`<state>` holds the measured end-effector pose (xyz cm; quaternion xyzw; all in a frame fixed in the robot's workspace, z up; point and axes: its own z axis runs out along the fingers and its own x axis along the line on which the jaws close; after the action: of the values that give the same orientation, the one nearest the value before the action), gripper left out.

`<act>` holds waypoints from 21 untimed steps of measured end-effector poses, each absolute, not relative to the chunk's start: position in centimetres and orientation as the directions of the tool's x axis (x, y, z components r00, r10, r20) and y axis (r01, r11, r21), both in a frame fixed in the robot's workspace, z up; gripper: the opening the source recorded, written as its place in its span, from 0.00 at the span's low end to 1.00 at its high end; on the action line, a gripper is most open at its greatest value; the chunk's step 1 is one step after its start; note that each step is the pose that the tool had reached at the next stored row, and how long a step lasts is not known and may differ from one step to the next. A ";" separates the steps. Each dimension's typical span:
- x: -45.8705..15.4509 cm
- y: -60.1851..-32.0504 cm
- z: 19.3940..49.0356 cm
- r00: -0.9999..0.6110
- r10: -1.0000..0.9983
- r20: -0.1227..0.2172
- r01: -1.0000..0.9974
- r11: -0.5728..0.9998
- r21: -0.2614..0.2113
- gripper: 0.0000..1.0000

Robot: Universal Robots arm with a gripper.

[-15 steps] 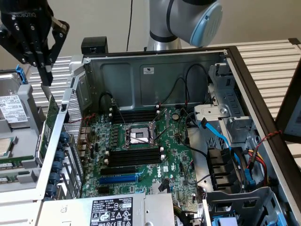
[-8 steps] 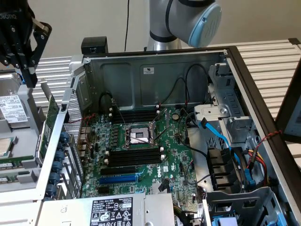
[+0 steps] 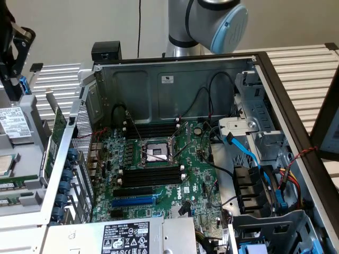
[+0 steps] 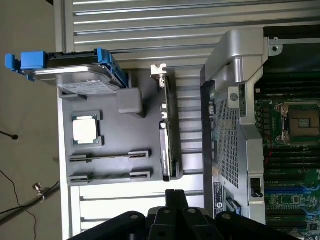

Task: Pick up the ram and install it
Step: 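Reach for the ram, then pick up the ram and move it above insertion slot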

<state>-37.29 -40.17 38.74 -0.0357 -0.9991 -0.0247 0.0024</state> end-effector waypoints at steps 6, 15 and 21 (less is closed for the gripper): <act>-40.0 -40.2 38.7 -0.997 0.071 0.007 0.071 0.996 0.049 0.11; -43.8 -40.2 38.6 -0.997 0.071 0.007 0.071 0.996 0.049 0.11; -45.1 -40.2 38.6 -0.998 0.056 0.007 0.057 0.997 0.049 0.11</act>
<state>-45.15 -40.17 38.56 -0.0283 -0.9993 -0.0247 0.0026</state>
